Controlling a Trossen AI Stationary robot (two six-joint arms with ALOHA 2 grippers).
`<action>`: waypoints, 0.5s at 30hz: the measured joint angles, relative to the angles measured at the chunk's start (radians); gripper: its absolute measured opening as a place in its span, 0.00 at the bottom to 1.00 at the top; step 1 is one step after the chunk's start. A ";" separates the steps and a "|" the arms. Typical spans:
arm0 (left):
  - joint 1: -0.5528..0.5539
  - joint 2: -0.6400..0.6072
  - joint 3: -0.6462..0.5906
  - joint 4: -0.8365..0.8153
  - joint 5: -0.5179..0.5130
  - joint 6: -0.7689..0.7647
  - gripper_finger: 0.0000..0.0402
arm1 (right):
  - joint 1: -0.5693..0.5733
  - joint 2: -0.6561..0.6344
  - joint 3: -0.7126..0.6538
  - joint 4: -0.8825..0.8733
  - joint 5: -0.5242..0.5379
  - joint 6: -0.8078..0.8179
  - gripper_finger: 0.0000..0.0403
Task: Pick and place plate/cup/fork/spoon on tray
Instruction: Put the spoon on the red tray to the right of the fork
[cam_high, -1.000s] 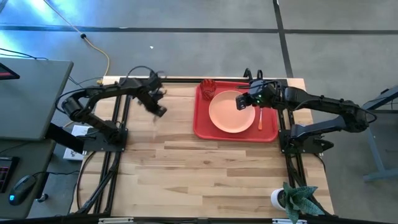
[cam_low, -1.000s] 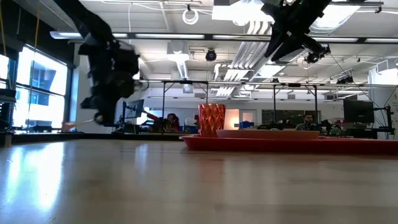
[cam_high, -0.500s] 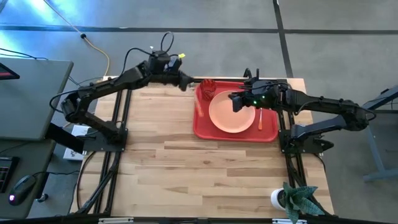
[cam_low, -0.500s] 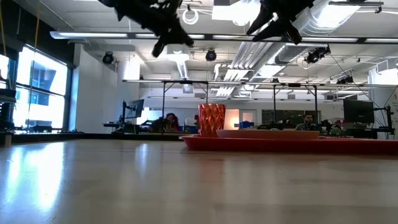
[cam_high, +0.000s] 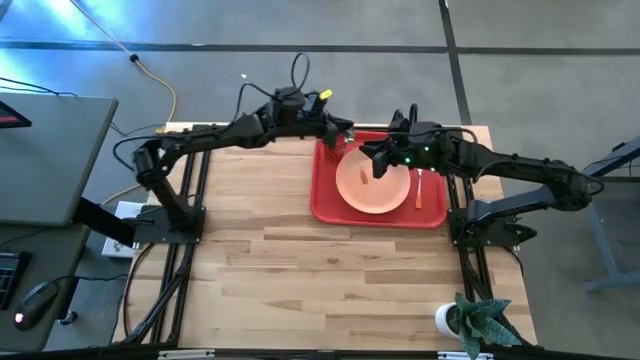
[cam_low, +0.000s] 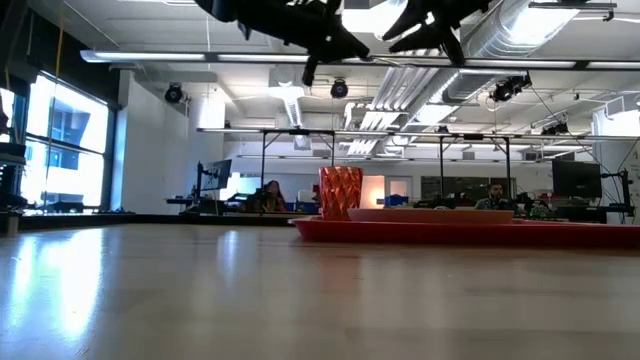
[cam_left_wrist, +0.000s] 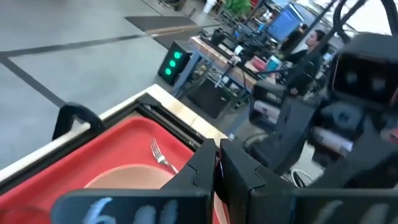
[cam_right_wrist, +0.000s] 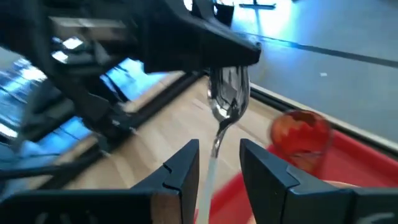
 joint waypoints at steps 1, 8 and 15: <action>-0.005 0.019 0.022 0.001 -0.017 -0.001 0.01 | -0.001 0.005 0.000 -0.011 0.011 -0.016 0.27; -0.012 0.093 0.114 -0.001 -0.072 0.001 0.01 | -0.001 0.029 0.000 -0.066 0.104 -0.052 0.27; -0.008 0.102 0.121 -0.003 -0.072 0.002 0.01 | -0.030 0.029 0.000 -0.088 0.141 -0.071 0.25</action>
